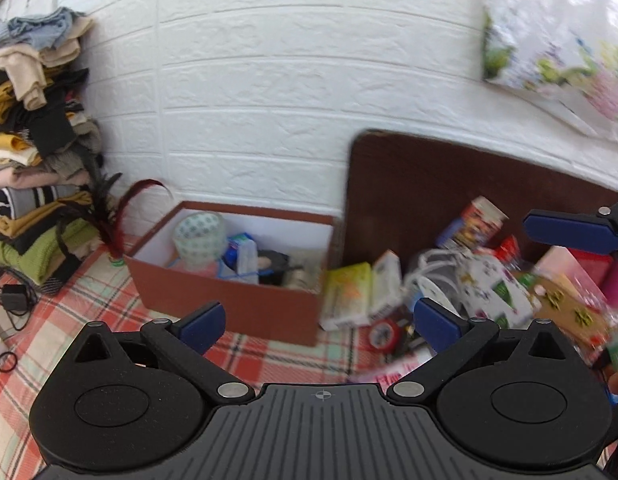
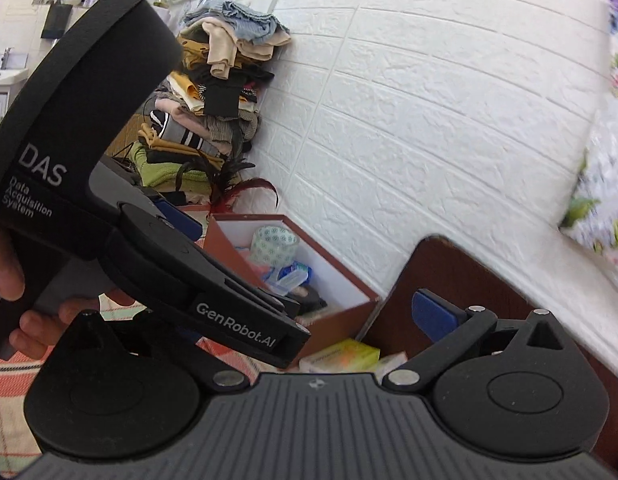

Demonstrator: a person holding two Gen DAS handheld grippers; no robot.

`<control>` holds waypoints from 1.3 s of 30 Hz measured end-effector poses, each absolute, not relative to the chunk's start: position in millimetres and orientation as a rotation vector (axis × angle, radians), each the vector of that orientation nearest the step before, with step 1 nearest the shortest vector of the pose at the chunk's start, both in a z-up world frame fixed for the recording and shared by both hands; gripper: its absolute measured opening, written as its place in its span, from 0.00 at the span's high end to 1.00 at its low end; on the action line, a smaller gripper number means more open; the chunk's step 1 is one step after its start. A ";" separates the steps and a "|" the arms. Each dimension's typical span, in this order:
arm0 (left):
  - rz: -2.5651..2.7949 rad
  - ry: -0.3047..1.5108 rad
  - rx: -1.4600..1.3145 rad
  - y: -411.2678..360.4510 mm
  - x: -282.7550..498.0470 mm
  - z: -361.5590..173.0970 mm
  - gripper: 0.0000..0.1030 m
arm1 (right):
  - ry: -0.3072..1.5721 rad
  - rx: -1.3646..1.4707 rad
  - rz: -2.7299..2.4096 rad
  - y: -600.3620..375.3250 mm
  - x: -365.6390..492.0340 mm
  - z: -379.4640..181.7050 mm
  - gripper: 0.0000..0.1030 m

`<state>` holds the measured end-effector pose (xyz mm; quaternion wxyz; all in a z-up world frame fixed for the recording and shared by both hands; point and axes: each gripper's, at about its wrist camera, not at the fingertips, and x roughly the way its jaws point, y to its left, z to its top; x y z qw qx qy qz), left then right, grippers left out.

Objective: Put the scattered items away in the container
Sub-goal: 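Move the left tool to the blue tape roll and grasp its rim, then grasp the brown wooden comb with the right gripper while the left gripper lifts the blue tape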

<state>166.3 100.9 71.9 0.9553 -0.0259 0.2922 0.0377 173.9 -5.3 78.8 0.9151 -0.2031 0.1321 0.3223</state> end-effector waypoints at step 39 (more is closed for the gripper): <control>-0.143 0.813 -0.116 98.0 221.8 -96.0 0.30 | 0.669 -0.055 0.522 -75.7 183.4 -91.9 0.05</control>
